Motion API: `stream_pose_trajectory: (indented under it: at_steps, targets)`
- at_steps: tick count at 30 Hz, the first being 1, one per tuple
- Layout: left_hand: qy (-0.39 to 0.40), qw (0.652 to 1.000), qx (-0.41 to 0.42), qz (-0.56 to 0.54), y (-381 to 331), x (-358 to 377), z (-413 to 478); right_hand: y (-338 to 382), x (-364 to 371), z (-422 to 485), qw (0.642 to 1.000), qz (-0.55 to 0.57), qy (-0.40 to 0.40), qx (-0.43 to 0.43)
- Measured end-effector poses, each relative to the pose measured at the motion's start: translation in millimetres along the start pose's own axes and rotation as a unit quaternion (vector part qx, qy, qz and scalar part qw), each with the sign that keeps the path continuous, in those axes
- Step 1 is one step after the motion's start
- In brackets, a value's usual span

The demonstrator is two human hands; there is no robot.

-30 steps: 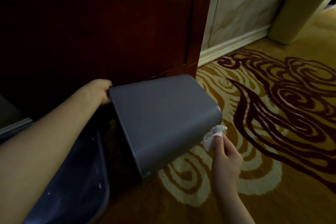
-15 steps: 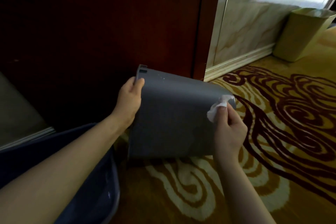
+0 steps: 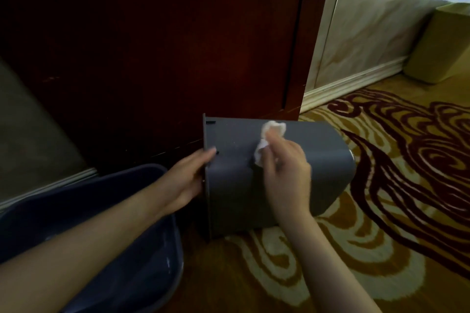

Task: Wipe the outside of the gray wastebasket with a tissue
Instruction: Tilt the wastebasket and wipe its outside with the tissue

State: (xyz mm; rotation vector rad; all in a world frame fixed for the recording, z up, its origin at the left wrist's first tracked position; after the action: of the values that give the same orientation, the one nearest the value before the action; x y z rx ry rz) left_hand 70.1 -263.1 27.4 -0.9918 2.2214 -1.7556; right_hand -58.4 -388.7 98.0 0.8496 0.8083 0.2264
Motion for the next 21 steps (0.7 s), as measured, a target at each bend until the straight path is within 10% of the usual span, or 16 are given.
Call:
stream_pose_trajectory:
  at_steps: [6, 21]
  targets:
    - [-0.052, 0.991, -0.032, -0.117, -24.1, 9.5, 13.8, 35.2, 57.7, -1.6, 0.967, -0.152, 0.168, -0.115]
    - [-0.042, 0.990, -0.046, -0.130, -16.8, 7.8, 6.0, -98.7, -69.0, 14.7, 0.972, -0.190, -0.024, 0.137]
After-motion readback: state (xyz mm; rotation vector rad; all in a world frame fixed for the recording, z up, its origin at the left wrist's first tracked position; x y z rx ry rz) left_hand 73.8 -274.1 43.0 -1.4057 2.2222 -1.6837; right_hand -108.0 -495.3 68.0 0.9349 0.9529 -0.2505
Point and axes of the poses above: each hand's wrist, its own z-axis towards the middle knuckle, its own x-axis out of the palm, y = z × x, the point moved 9 cm from there along z, towards the middle knuckle, and after that the axes turned 12 degrees about y, right-handed, at the moved point
